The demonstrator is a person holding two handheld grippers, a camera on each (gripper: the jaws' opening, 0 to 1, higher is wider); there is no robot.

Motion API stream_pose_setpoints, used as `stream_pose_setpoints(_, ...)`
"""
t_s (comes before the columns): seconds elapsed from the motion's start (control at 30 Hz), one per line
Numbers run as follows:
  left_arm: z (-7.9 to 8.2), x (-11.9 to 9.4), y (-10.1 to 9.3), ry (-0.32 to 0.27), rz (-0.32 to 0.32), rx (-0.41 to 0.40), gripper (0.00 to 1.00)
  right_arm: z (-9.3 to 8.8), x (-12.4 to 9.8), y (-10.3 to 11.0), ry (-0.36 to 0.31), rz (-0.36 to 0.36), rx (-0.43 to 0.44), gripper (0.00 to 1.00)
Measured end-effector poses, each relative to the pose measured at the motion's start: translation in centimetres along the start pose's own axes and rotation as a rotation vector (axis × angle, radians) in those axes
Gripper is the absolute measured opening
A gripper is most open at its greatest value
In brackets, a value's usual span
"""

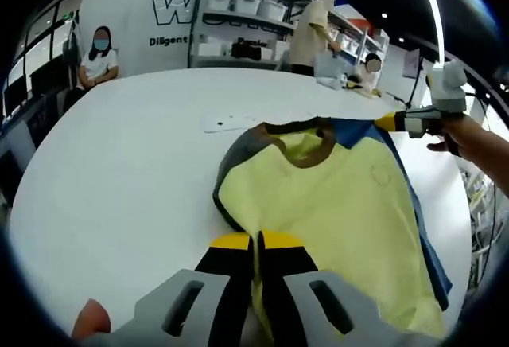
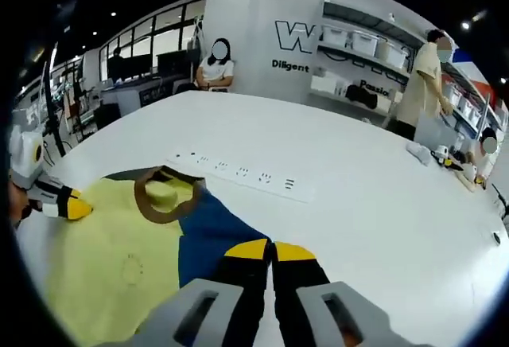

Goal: Fold the garment on the visible template until the final outline fits inside the template.

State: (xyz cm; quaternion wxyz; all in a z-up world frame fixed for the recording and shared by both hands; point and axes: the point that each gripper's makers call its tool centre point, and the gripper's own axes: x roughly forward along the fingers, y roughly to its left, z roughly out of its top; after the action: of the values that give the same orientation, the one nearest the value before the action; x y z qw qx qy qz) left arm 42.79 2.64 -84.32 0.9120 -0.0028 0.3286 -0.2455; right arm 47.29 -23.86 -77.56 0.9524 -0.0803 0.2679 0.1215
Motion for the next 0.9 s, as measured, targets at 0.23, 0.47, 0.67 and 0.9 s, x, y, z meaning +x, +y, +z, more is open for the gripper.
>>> stream_pose_setpoints(0.23,-0.3,0.5,-0.4,0.007,-0.003,0.014,0.0,-4.3,3.6,-0.5,0.128,-0.032,-0.036,0.0)
stream_pose_setpoints(0.47,-0.6,0.6,-0.4,0.016,0.002,0.026,0.0,-7.3,5.5,0.1,0.217,-0.021,-0.064,0.0)
stream_pose_setpoints(0.67,-0.9,0.8,-0.4,0.022,0.005,0.033,0.0,-7.1,5.9,0.0,0.205,-0.026,-0.118,0.0)
stream_pose_setpoints(0.9,-1.3,1.0,-0.6,0.023,0.013,0.054,0.0,-6.6,5.0,-0.5,0.19,-0.037,-0.054,0.09)
